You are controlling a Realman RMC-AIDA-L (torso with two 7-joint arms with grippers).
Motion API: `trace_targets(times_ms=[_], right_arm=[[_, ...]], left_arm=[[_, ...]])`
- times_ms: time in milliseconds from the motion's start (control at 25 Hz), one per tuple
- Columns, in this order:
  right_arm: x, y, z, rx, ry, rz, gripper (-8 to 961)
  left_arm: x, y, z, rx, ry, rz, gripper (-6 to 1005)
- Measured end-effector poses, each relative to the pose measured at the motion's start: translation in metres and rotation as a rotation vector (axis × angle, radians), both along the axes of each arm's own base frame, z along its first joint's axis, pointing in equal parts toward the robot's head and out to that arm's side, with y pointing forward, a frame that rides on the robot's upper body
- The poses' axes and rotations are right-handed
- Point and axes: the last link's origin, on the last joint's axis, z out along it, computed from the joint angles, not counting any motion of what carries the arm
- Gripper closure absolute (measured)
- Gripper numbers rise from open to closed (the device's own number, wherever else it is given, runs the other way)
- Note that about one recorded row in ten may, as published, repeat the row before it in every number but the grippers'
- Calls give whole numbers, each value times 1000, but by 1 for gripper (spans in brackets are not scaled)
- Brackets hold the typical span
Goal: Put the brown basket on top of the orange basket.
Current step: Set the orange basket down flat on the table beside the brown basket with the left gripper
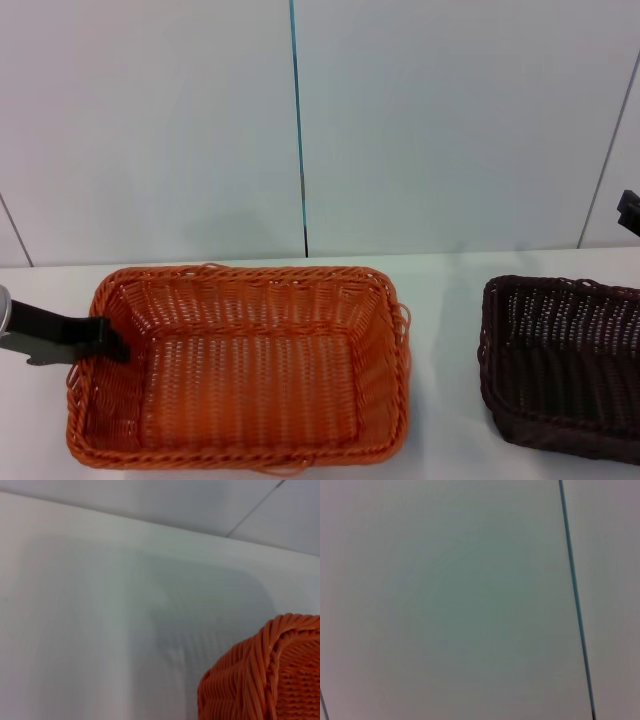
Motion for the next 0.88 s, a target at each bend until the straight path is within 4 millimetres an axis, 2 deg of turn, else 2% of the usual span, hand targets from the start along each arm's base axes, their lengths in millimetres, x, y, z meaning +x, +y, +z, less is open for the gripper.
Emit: trace_targets(times_ms=[240,880], right_arm=[[0,0,0,-1,-1,0,37],[-2,1,1,1,-3,6,37]], left_arm=[[-3,5,-5,30,14,-6,842],[-4,3,-32,32,-28,-31,836]])
